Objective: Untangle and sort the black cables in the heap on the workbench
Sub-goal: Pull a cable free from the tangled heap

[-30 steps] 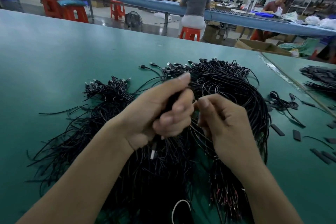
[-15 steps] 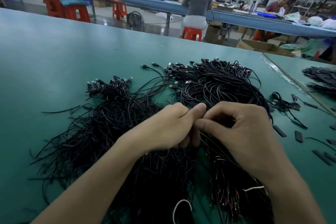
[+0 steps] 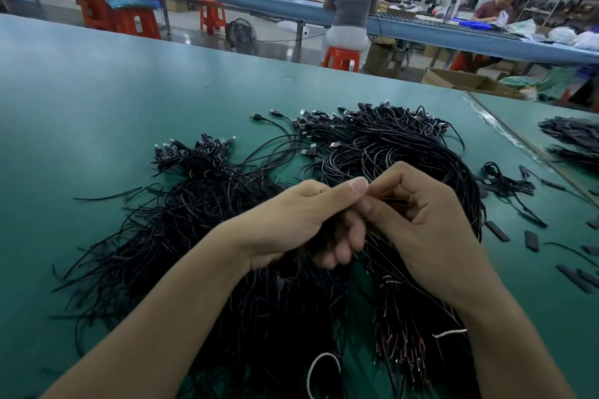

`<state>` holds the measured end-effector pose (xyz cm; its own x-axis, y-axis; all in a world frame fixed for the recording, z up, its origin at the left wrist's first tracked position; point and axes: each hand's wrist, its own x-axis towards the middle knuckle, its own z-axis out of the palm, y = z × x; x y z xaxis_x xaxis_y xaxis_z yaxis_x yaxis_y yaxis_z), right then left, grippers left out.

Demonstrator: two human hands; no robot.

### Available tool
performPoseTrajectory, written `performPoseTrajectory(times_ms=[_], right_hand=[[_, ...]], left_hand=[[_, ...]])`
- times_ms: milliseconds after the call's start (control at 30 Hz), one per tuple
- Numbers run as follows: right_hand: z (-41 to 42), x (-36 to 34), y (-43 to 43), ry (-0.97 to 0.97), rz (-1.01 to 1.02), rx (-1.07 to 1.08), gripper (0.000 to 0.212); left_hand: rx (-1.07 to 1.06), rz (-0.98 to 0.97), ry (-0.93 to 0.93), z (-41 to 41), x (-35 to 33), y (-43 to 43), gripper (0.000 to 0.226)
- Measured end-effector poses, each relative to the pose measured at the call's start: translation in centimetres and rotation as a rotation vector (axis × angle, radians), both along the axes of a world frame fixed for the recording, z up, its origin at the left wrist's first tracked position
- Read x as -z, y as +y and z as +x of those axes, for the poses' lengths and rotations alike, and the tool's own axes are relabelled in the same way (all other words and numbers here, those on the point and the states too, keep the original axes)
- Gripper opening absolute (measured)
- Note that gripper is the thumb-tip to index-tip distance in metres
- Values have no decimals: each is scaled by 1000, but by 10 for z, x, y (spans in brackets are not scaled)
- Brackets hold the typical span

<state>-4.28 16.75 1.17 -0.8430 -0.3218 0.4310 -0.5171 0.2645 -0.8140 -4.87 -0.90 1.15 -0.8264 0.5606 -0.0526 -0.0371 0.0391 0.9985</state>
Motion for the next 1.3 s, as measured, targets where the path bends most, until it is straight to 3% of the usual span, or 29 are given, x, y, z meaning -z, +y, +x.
performPoseTrajectory(times_ms=[133,200,267,367,500,600,700,800,900,967,1100,1300], right_hand=[[1,2,-1,73,32,63,16],[2,2,-4,96,43,64,15],[5,1,-9,111,27,35,12],[10,0,-17,151,-39,4,9],[12,-1,-22,238,-57,66,14],[13,0,-22,257,-118,103,17],[11,3,-25,305,-54,198,14],[9,12,-30,133,-21,263,10],[6,19,-30,-52,25,358,31],[4,21,-30,-148,170,349,25],[7,35,-35,-279,689,236,26],[12,40,-43,-271,741,219,19]], left_hand=[[-267,-42,162,-7,6,8,52],[-280,-81,215,-9,6,4,52],[-249,-103,244,-8,1,-2,38],[-199,77,126,-11,-5,-7,17],[6,168,-160,-7,-8,1,37],[127,126,-221,1,-6,-2,67],[-76,-125,-55,0,-4,-2,79],[-312,-289,121,-5,3,-3,74],[-510,-292,174,-12,8,-7,70],[-597,-171,147,-15,8,-11,67],[-684,27,85,-17,5,-14,64],[-610,119,40,-17,1,-14,68]])
